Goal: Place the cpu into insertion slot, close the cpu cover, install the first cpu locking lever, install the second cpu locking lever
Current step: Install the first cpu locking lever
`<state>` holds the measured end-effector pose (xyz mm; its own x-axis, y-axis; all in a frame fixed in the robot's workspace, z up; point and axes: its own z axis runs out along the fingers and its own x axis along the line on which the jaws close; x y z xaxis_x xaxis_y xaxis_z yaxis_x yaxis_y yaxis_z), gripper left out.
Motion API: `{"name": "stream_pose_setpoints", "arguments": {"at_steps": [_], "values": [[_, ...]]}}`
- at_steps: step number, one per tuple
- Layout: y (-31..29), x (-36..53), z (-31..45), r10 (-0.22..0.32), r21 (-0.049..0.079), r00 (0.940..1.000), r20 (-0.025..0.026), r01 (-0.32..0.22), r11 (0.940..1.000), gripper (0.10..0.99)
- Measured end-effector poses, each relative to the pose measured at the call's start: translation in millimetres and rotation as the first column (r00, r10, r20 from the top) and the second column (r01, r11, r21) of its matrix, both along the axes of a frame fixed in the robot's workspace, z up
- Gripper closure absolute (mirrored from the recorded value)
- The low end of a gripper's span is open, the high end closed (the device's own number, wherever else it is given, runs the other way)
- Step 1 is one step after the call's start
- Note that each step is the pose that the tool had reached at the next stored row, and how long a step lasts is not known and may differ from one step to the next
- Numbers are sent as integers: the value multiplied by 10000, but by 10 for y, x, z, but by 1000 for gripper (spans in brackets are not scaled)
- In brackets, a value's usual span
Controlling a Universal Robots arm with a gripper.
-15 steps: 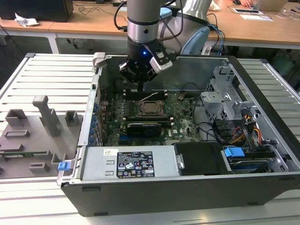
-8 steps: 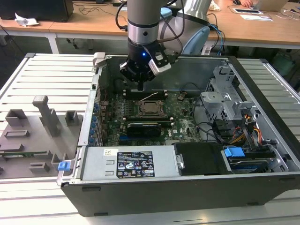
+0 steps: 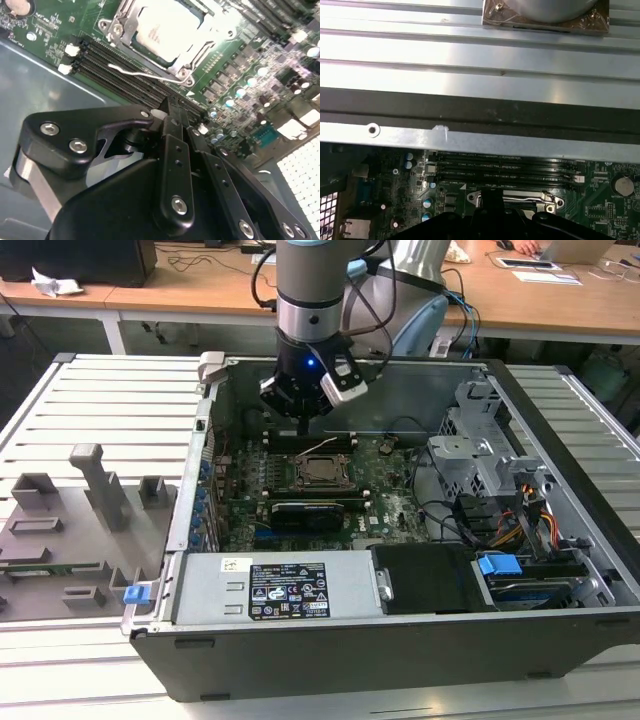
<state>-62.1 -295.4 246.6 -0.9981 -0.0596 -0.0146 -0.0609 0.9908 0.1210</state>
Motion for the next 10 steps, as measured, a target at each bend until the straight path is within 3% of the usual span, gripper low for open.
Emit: {"name": "stream_pose_setpoints", "arguments": {"at_steps": [1,2,6,10], "values": [[-1,8,-5,-1,176,10000,0,1,9998,980],[0,9,-17,-2,194,10000,2,2,9998,980],[-1,60,-60,-2,-9,10000,1,2,10000,980],[-1,143,-106,-1,-7,10000,1,1,10000,980]]}}
